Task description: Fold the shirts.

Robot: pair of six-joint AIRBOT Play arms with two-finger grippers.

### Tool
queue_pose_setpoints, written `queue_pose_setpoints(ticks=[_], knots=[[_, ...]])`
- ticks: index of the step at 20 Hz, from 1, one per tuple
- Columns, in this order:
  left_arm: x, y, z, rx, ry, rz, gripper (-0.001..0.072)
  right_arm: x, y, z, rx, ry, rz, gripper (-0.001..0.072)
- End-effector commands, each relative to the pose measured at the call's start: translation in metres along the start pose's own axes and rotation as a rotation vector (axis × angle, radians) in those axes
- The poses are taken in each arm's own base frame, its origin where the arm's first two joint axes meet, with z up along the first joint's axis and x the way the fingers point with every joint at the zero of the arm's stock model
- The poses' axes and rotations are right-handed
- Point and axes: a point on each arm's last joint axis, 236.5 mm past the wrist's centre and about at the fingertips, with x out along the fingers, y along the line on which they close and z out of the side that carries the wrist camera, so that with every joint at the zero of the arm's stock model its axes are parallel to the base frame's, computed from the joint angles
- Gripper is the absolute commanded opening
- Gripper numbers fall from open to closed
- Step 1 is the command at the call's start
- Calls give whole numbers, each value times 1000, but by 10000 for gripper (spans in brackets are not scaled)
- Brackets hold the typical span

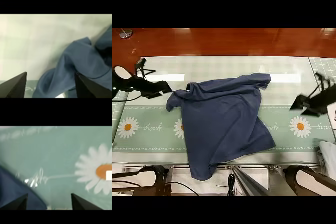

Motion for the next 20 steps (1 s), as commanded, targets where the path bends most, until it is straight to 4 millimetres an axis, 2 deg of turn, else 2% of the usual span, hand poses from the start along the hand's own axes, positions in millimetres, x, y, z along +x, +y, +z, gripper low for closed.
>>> queue_pose_setpoints(ticks=[1, 2, 3, 4, 7, 8, 11, 15, 18, 20], knots=[[24, -15, -24, -75, 132, -118, 630, 22, 3, -61, -45, 111, 20, 621], [27, -27, -30, -55, 160, -176, 389, 26, 5, -69, -59, 125, 18, 621], [28, -40, -37, -23, 190, -239, 96, 30, 8, -77, -72, 145, 16, 621], [28, -50, -42, 18, 208, -283, 24, 36, 9, -85, -87, 176, 12, 621], [28, -55, -45, 38, 218, -299, 24, 56, 17, -108, -128, 241, 6, 621], [28, -55, -45, 37, 218, -299, 24, 60, 22, -110, -138, 241, 17, 621], [28, -55, -45, 37, 218, -299, 24, 67, 40, -107, -141, 232, 68, 621], [28, -55, -46, 34, 221, -299, 24, 90, 44, -118, -172, 339, 51, 621], [27, -55, -48, 35, 229, -302, 24, 106, 46, -112, -146, 351, 58, 621], [27, -56, -48, 35, 232, -303, 24, 112, 59, -107, -135, 338, 116, 621]])
